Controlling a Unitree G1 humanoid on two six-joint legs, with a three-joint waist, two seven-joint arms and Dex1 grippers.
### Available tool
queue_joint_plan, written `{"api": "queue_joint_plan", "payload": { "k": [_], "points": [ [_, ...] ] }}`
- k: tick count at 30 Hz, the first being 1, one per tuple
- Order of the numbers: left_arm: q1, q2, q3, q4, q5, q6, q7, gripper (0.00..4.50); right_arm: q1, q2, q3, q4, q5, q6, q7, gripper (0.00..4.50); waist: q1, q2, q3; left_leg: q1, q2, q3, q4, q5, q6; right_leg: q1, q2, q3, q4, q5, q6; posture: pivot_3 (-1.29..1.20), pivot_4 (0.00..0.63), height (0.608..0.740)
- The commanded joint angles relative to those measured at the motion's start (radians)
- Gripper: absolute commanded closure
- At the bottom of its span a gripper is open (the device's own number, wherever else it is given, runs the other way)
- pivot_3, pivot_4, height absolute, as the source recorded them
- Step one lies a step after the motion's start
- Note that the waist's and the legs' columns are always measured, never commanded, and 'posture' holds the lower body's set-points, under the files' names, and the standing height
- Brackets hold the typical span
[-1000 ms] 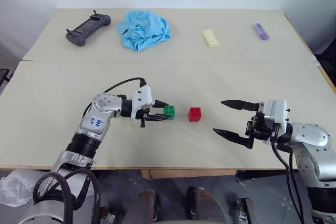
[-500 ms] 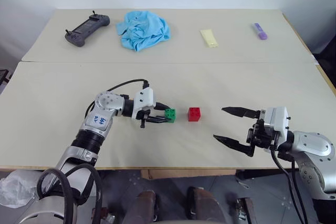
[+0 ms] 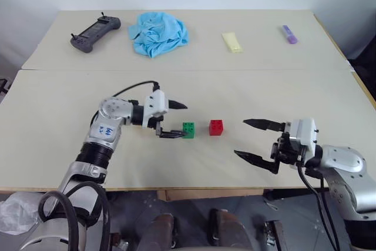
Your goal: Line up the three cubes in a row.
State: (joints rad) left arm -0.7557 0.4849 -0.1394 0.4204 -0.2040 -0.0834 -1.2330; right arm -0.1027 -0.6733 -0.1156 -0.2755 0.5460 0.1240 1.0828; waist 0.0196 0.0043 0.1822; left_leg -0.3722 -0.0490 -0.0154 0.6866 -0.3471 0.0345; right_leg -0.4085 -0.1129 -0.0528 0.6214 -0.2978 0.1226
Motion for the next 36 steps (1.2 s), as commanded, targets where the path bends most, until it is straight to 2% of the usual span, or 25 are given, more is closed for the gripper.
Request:
{"api": "queue_joint_plan", "payload": {
  "k": [1,5,8,10,13,17,20,22,25,30,36],
  "points": [
    [0.071,0.075,0.129,-0.184,-0.123,0.089,0.013,0.06,-0.064,0.015,0.023,0.034,0.003,-0.019,0.036,0.00,-0.009,0.000,0.000,0.000,0.001,0.000,0.000,0.000,0.000,0.000,0.000,0.001,0.000,0.000,0.000,0.00,0.150,0.740],
    [0.219,0.129,0.266,-0.291,-0.161,0.109,0.113,0.06,-0.144,0.043,0.057,0.070,0.012,0.030,0.022,0.00,-0.021,0.000,0.000,0.001,0.001,-0.001,-0.001,0.000,-0.001,0.000,-0.001,0.001,0.000,0.000,0.000,0.00,0.150,0.740],
    [0.429,0.151,0.465,-0.379,-0.205,0.126,0.238,0.06,-0.195,0.070,0.083,0.082,0.014,0.033,0.034,0.00,-0.024,0.000,0.000,0.001,0.001,-0.001,-0.001,0.000,-0.001,0.000,-0.001,0.003,-0.001,0.000,0.000,0.00,0.150,0.740],
    [0.554,0.156,0.539,-0.438,-0.223,0.136,0.270,0.06,-0.212,0.083,0.091,0.090,0.010,0.029,0.042,0.00,-0.025,0.000,0.000,0.000,0.002,-0.002,-0.002,0.000,-0.001,0.000,-0.001,0.004,-0.001,0.000,-0.001,0.00,0.150,0.740],
    [0.819,0.096,0.703,-0.562,-0.253,0.157,0.378,0.06,-0.243,0.118,0.107,0.100,0.004,0.008,0.042,0.00,-0.024,0.000,0.000,0.000,0.002,-0.003,-0.002,0.000,-0.002,0.000,-0.002,0.005,-0.002,-0.001,-0.001,0.00,0.150,0.740],
    [0.958,0.046,0.757,-0.657,-0.272,0.174,0.458,0.06,-0.264,0.146,0.103,0.128,-0.011,-0.023,0.042,0.00,0.003,-0.003,0.000,0.001,0.001,-0.004,-0.002,-0.001,-0.001,0.003,-0.003,0.004,-0.004,-0.001,-0.001,0.00,0.150,0.740],
    [1.135,-0.075,0.824,-0.766,-0.283,0.161,0.545,0.06,-0.266,0.155,0.123,0.150,-0.031,-0.057,0.070,0.00,0.005,-0.003,0.000,0.003,0.001,-0.005,-0.002,-0.001,-0.001,0.007,-0.003,0.004,-0.011,0.001,-0.002,0.00,0.150,0.740],
    [1.217,-0.141,0.812,-0.819,-0.271,0.149,0.583,0.06,-0.275,0.157,0.128,0.172,-0.037,-0.075,0.087,0.00,0.000,-0.004,-0.001,0.005,0.001,-0.004,-0.002,-0.003,0.000,0.009,-0.003,0.005,-0.012,0.001,-0.002,0.00,0.150,0.740],
    [1.234,-0.186,0.759,-0.891,-0.273,0.210,0.668,0.06,-0.287,0.150,0.130,0.206,-0.049,-0.096,0.113,0.00,0.005,-0.004,0.000,0.004,0.002,-0.004,-0.003,-0.004,0.001,0.009,-0.002,0.004,-0.014,0.001,-0.002,0.00,0.150,0.740],
    [1.177,-0.255,0.571,-1.097,-0.237,0.386,0.885,0.06,-0.286,0.132,0.115,0.224,-0.052,-0.105,0.130,0.00,0.007,-0.004,-0.001,0.004,0.002,-0.005,-0.002,-0.004,0.000,0.011,-0.003,0.004,-0.014,0.001,-0.002,0.00,0.150,0.740],
    [1.003,-0.328,0.333,-1.108,-0.084,0.543,1.109,0.06,-0.274,0.124,0.125,0.198,-0.047,-0.086,0.134,0.00,0.002,-0.002,-0.002,0.004,0.002,-0.005,-0.003,-0.004,0.000,0.009,0.000,0.004,-0.010,0.001,-0.002,0.00,0.150,0.740]
  ]
}}
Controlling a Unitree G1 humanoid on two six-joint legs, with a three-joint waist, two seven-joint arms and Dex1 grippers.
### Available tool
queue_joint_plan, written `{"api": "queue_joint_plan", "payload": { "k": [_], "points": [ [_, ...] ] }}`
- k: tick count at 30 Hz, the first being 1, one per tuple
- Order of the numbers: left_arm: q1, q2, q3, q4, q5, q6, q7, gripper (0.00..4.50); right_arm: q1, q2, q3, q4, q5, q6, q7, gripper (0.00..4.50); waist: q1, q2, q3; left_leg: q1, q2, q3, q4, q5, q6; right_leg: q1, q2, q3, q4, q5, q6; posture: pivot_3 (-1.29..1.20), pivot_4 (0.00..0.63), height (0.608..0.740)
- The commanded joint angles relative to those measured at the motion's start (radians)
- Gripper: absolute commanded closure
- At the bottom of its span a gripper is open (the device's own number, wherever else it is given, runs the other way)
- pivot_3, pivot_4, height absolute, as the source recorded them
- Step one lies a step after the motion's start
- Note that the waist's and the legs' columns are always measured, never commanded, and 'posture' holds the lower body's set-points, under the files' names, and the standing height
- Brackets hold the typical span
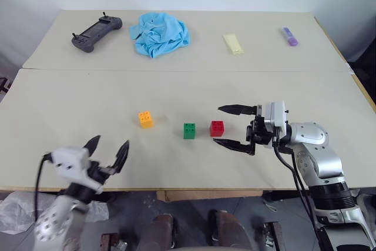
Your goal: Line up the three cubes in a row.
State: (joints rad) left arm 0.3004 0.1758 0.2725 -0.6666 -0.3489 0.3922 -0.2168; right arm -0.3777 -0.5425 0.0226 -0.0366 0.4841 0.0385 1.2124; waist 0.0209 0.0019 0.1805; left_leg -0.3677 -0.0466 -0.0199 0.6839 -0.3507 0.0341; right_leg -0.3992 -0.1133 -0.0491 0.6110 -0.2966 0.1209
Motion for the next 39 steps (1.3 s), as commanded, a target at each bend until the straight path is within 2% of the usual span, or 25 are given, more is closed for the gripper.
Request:
{"api": "queue_joint_plan", "payload": {
  "k": [1,5,10,16,21,24,27,31,32,35,37,39],
  "points": [
    [-0.083,-0.021,-0.109,-0.009,0.092,0.084,0.115,0.06,0.000,-0.008,-0.012,-0.043,0.015,0.002,0.006,0.00,0.001,0.000,0.000,0.000,0.000,0.000,0.000,0.000,0.000,0.000,0.000,0.000,0.000,0.000,0.000,0.00,0.150,0.740],
    [-0.187,-0.063,-0.205,0.067,0.245,0.168,0.270,0.06,0.007,-0.024,-0.017,-0.054,0.016,0.016,0.008,0.00,0.003,0.000,0.000,0.000,0.000,0.000,0.000,0.000,0.000,0.000,0.001,0.000,0.000,0.000,0.000,0.00,0.150,0.740],
    [-0.265,-0.117,-0.307,0.155,0.298,0.161,0.297,0.06,0.027,-0.033,-0.027,-0.063,0.020,0.032,-0.006,0.00,0.004,0.000,0.000,-0.001,0.000,0.000,0.000,0.000,0.000,-0.001,0.000,0.000,0.000,0.000,0.000,0.00,0.150,0.740],
    [-0.394,-0.121,-0.353,0.307,0.381,0.094,0.315,0.06,0.068,-0.037,-0.032,-0.076,0.019,0.041,-0.019,0.00,0.007,0.000,0.000,-0.001,-0.001,0.000,0.001,0.001,0.000,-0.001,0.000,-0.001,0.000,0.000,0.000,0.00,0.150,0.740],
    [-0.418,-0.165,-0.335,0.351,0.405,0.108,0.368,0.06,0.070,-0.037,-0.030,-0.090,0.022,0.044,-0.021,0.00,0.004,0.000,0.000,-0.001,-0.001,0.001,0.001,0.001,-0.001,-0.001,0.000,-0.001,0.000,0.000,0.001,0.00,0.150,0.740],
    [-0.410,-0.184,-0.341,0.345,0.404,0.107,0.363,0.67,0.065,-0.038,-0.032,-0.079,0.018,0.038,-0.017,0.00,0.005,0.000,0.000,-0.001,-0.001,0.001,0.001,0.001,-0.001,-0.001,0.000,-0.001,0.000,0.000,0.001,0.00,0.150,0.740],
    [-0.411,-0.176,-0.320,0.349,0.391,0.077,0.342,1.60,0.066,-0.035,-0.031,-0.064,0.011,0.024,-0.013,0.00,0.006,0.000,0.000,-0.001,-0.001,0.001,0.001,0.001,-0.001,-0.001,0.000,-0.001,0.000,0.000,0.001,0.00,0.150,0.740],
    [-0.415,-0.117,-0.295,0.376,0.365,-0.007,0.257,2.86,0.069,-0.028,-0.025,-0.053,0.001,0.010,-0.015,0.00,0.005,0.000,0.000,-0.001,-0.001,0.001,0.001,0.001,-0.001,-0.001,0.000,-0.001,0.000,0.000,0.001,0.00,0.150,0.740],
    [-0.418,-0.085,-0.290,0.391,0.353,-0.053,0.209,3.02,0.071,-0.027,-0.024,-0.051,-0.001,0.006,-0.015,0.00,0.005,0.000,0.000,-0.001,-0.001,0.001,0.001,0.001,-0.001,-0.002,0.000,-0.001,0.000,0.000,0.001,0.00,0.150,0.740],
    [-0.413,-0.017,-0.242,0.438,0.256,-0.171,0.054,3.00,0.078,-0.023,-0.019,-0.055,-0.008,0.002,-0.020,0.00,0.004,0.000,0.000,-0.001,-0.001,0.001,0.001,0.001,-0.001,-0.002,0.000,-0.001,0.000,0.000,0.001,0.00,0.150,0.740],
    [-0.362,0.161,-0.188,0.517,0.174,-0.329,-0.228,3.00,0.084,-0.033,-0.024,-0.055,-0.006,0.001,-0.010,0.00,0.002,0.000,0.000,-0.001,-0.001,0.001,0.001,0.001,-0.001,-0.002,0.000,-0.001,0.000,0.000,0.001,0.00,0.150,0.740],
    [-0.344,0.277,-0.124,0.590,0.084,-0.420,-0.410,3.00,0.086,-0.041,-0.032,-0.049,-0.005,0.001,-0.006,0.00,-0.007,0.001,0.000,-0.001,0.001,0.001,0.000,0.001,-0.002,-0.003,0.000,-0.001,0.000,-0.001,-0.001,0.00,0.150,0.740]
  ]
}}
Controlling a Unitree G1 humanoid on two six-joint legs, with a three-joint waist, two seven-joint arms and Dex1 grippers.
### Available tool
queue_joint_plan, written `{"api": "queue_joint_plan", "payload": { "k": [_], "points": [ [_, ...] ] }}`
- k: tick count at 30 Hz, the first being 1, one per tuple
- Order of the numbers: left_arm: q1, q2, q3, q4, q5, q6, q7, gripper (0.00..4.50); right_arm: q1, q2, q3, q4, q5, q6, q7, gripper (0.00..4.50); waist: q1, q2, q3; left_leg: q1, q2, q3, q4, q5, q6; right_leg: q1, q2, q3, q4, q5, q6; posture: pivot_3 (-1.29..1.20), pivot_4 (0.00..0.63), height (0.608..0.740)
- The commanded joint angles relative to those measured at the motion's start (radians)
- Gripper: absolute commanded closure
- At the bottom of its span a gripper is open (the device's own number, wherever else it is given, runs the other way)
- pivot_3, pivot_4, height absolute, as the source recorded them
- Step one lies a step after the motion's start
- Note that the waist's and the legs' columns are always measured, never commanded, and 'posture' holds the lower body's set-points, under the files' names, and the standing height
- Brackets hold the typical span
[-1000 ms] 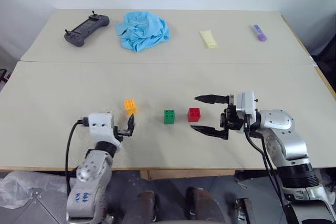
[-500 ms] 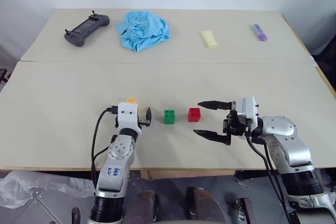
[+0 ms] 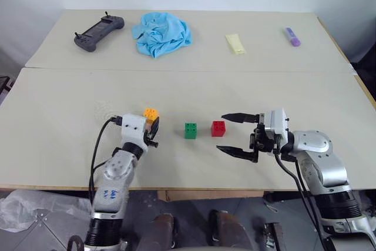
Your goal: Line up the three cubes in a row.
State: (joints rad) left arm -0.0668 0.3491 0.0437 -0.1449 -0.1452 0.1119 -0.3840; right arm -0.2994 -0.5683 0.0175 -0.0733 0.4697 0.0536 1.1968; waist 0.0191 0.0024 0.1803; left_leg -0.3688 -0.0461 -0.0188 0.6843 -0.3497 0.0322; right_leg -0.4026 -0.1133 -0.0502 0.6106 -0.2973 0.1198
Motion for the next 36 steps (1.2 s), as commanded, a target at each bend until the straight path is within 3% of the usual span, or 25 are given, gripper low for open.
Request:
{"api": "queue_joint_plan", "payload": {
  "k": [1,3,5,9,12,15,27,36],
  "points": [
    [0.021,0.130,0.135,0.092,-0.171,-0.153,-0.294,3.00,0.008,-0.018,-0.030,-0.010,0.010,-0.013,0.007,0.00,-0.007,0.001,0.000,0.000,0.000,0.001,-0.001,0.000,0.000,-0.001,0.000,0.000,0.000,0.000,-0.001,0.00,0.150,0.740],
    [-0.010,0.200,0.191,0.129,-0.302,-0.104,-0.444,3.00,0.003,-0.017,-0.041,0.010,0.005,-0.023,-0.005,0.00,-0.007,0.001,0.000,-0.001,0.000,0.000,0.000,0.000,0.000,-0.002,0.000,0.000,0.000,-0.001,-0.001,0.00,0.150,0.740],
    [-0.085,0.288,0.185,0.170,-0.346,-0.056,-0.585,3.00,0.013,-0.015,-0.045,0.012,-0.003,-0.034,-0.019,0.00,0.007,0.001,0.000,-0.001,0.000,0.000,0.001,0.000,0.000,-0.001,-0.001,0.000,0.000,0.000,-0.001,0.00,0.150,0.740],
    [-0.255,0.398,0.060,0.270,-0.287,-0.069,-0.822,3.00,0.052,-0.026,-0.043,-0.045,0.007,-0.003,-0.031,0.00,0.009,0.001,0.000,-0.001,-0.003,-0.004,0.002,0.001,0.001,0.002,-0.002,-0.002,0.001,0.000,0.000,0.00,0.150,0.740],
    [-0.455,0.379,-0.033,0.435,-0.255,-0.120,-0.996,3.00,0.097,-0.065,-0.096,-0.115,0.091,0.105,-0.044,0.00,0.005,0.003,0.000,-0.001,-0.006,-0.003,0.000,0.000,0.003,0.002,-0.001,-0.004,0.003,0.001,0.001,0.00,0.150,0.740],
    [-0.547,0.337,-0.096,0.550,-0.222,-0.175,-1.093,3.00,0.137,-0.112,-0.115,-0.166,0.111,0.148,-0.033,0.00,0.002,0.003,0.000,-0.002,-0.007,-0.001,0.000,0.001,0.004,-0.001,0.000,-0.011,0.005,0.001,0.002,0.00,0.150,0.740],
    [-0.802,0.164,-0.177,1.120,-0.021,-0.526,-1.127,3.00,0.307,-0.148,-0.199,-0.287,0.093,0.135,-0.097,0.00,0.008,0.000,0.001,-0.002,-0.006,0.002,0.003,0.001,0.006,-0.001,0.001,-0.011,0.008,0.001,0.003,0.00,0.150,0.740],
    [-0.875,0.154,-0.155,1.286,0.031,-0.587,-1.139,3.00,0.357,-0.139,-0.199,-0.315,0.089,0.115,-0.119,0.00,0.007,-0.001,0.002,-0.003,-0.007,0.002,0.005,0.001,0.007,-0.001,0.000,-0.011,0.009,0.002,0.004,0.00,0.150,0.740]
  ]
}}
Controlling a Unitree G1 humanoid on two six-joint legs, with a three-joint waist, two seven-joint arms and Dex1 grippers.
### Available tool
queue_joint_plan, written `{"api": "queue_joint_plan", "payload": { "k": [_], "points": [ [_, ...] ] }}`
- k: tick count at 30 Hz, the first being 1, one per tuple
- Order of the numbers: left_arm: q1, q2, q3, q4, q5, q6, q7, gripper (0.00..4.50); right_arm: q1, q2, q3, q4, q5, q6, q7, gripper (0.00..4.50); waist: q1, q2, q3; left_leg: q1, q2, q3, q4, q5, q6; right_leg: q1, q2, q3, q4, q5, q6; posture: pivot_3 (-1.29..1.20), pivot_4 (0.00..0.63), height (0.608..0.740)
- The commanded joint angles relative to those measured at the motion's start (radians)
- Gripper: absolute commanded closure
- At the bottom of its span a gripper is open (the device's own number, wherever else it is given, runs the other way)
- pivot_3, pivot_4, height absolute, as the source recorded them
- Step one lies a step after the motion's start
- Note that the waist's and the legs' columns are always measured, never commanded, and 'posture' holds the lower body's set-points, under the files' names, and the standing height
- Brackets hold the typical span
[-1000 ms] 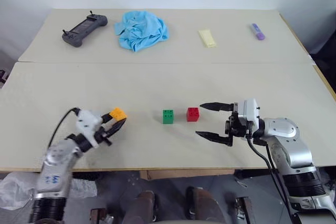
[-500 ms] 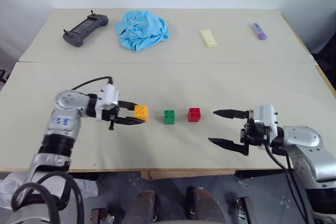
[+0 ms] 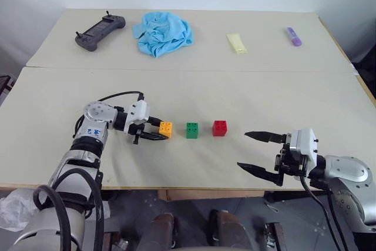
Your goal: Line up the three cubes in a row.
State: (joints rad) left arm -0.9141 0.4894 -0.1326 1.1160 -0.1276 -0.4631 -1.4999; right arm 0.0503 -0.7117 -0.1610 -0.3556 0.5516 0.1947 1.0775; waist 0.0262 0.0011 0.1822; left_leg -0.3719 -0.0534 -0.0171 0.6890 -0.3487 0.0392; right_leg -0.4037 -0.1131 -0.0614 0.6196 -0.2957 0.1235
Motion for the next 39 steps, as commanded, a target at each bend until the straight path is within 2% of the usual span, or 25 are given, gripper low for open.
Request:
{"api": "queue_joint_plan", "payload": {
  "k": [1,5,7,13,16,19,23,28,30,35,39],
  "points": [
    [-0.030,0.014,0.023,0.032,0.016,-0.010,-0.026,3.00,0.009,0.004,-0.019,-0.029,0.006,-0.030,0.002,0.00,0.000,0.000,0.000,0.000,0.000,0.000,0.000,0.000,0.000,0.000,0.000,0.000,0.000,0.000,0.000,0.00,0.150,0.740],
    [-0.036,0.012,0.036,0.047,0.023,-0.003,-0.024,3.00,0.014,0.004,-0.018,-0.017,0.001,-0.049,0.008,0.00,0.000,0.000,0.000,0.000,0.000,0.000,0.001,0.000,0.000,0.000,0.000,0.000,0.001,0.000,0.000,0.00,0.150,0.740],
    [-0.039,0.007,0.047,0.051,0.018,0.019,-0.014,2.27,0.012,0.003,-0.017,-0.013,0.004,-0.053,0.010,0.00,0.000,0.000,0.000,0.000,0.000,0.000,0.001,0.000,0.000,0.000,0.000,0.000,0.001,0.000,0.000,0.00,0.150,0.740],
    [-0.014,0.009,0.089,0.023,0.004,-0.001,0.013,0.51,-0.026,-0.001,0.003,0.009,0.009,-0.054,0.035,0.00,-0.001,0.000,0.000,0.000,0.000,0.000,0.002,0.000,0.000,0.000,0.000,0.000,0.001,0.000,0.000,0.00,0.150,0.740],
    [0.022,0.053,0.133,-0.034,-0.028,0.005,0.001,0.51,-0.088,-0.007,0.013,0.039,0.011,-0.046,0.052,0.00,-0.003,0.000,0.000,0.000,0.000,0.000,0.002,0.000,0.000,0.000,0.000,0.000,0.001,0.000,0.000,0.00,0.150,0.740],
    [0.118,0.105,0.202,-0.241,-0.124,0.090,-0.019,0.51,-0.176,-0.017,0.023,0.100,0.015,-0.049,0.093,0.00,-0.020,-0.001,0.000,-0.001,0.002,0.000,0.002,0.000,0.000,-0.002,-0.001,0.002,0.001,0.000,0.000,0.00,0.150,0.740],
    [0.289,0.155,0.291,-0.561,-0.223,0.241,0.096,0.51,-0.297,-0.035,0.031,0.185,0.013,-0.041,0.144,0.00,-0.027,-0.001,0.000,-0.001,0.004,0.000,0.002,0.000,-0.001,-0.002,-0.003,0.004,0.002,0.000,0.000,0.00,0.150,0.740],
    [0.414,0.250,0.326,-0.858,-0.238,0.338,0.166,0.51,-0.419,-0.123,0.077,0.257,-0.009,0.005,0.260,0.00,-0.020,-0.001,0.001,-0.002,0.003,-0.002,0.003,-0.001,-0.001,-0.002,-0.004,0.010,0.000,0.000,-0.001,0.00,0.150,0.740],
    [0.432,0.283,0.324,-0.887,-0.228,0.359,0.171,0.51,-0.463,-0.132,0.092,0.291,-0.022,-0.006,0.285,0.00,-0.021,-0.001,0.001,-0.002,0.004,-0.002,0.003,-0.001,-0.002,-0.002,-0.004,0.011,0.000,0.000,-0.001,0.00,0.150,0.740],
    [0.417,0.327,0.309,-0.822,-0.208,0.390,0.179,0.51,-0.532,-0.125,0.119,0.376,-0.067,-0.045,0.326,0.00,-0.024,0.000,0.000,-0.002,0.003,-0.002,0.002,-0.001,-0.002,-0.002,-0.003,0.011,0.000,0.000,-0.001,0.00,0.150,0.740],
    [0.411,0.335,0.306,-0.789,-0.202,0.362,0.173,0.51,-0.551,-0.111,0.136,0.411,-0.092,-0.056,0.332,0.00,-0.027,0.000,0.000,-0.003,0.003,0.000,0.002,-0.001,-0.002,-0.005,-0.003,0.009,0.001,0.000,-0.001,0.00,0.150,0.740]
  ]
}}
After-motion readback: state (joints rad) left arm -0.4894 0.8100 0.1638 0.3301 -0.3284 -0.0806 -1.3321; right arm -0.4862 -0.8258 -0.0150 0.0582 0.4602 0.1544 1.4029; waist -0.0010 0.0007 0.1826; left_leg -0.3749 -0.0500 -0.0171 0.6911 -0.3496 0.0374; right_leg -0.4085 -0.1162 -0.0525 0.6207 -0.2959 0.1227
